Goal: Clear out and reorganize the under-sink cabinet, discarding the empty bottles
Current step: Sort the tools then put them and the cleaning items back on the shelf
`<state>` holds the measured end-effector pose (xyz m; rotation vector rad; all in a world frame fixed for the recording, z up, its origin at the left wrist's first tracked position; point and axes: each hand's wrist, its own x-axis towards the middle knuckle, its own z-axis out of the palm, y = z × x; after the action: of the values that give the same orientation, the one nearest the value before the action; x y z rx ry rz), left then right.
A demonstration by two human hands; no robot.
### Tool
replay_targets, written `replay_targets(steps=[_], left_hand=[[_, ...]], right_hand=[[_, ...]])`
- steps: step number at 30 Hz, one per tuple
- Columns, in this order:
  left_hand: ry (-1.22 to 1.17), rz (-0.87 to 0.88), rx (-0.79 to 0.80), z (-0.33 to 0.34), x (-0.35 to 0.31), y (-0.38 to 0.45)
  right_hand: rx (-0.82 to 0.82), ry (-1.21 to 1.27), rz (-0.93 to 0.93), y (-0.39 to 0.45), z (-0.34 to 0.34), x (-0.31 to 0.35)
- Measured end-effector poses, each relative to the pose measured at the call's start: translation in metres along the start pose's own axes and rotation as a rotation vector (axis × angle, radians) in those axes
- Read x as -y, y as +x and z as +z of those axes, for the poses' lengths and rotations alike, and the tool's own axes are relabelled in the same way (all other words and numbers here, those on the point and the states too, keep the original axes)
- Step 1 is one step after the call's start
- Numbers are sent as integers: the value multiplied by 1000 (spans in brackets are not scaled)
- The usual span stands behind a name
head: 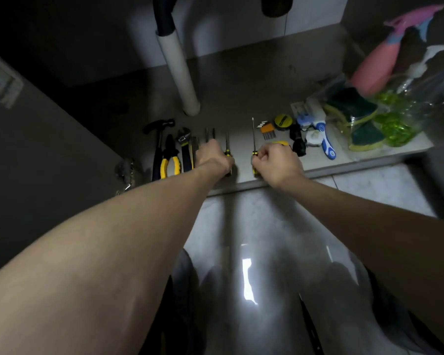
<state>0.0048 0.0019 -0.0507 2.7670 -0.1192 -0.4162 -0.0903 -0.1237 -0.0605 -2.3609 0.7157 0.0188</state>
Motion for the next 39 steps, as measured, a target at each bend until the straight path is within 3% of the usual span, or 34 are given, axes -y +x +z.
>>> replay_targets(steps=[4, 17, 25, 33, 39], left_hand=[[90, 10, 27, 8, -5, 14], [266, 83, -29, 14, 1, 20], [95, 95, -202, 3, 20, -2], [-3, 111, -199, 16, 81, -66], [-22, 138, -161, 20, 85, -84]], right_hand=[[31, 123, 66, 18, 15, 3], [96, 30, 50, 28, 50, 9], [55, 39, 63, 35, 59, 10], [21, 45, 78, 31, 66, 14], [-29, 190, 83, 0, 63, -4]])
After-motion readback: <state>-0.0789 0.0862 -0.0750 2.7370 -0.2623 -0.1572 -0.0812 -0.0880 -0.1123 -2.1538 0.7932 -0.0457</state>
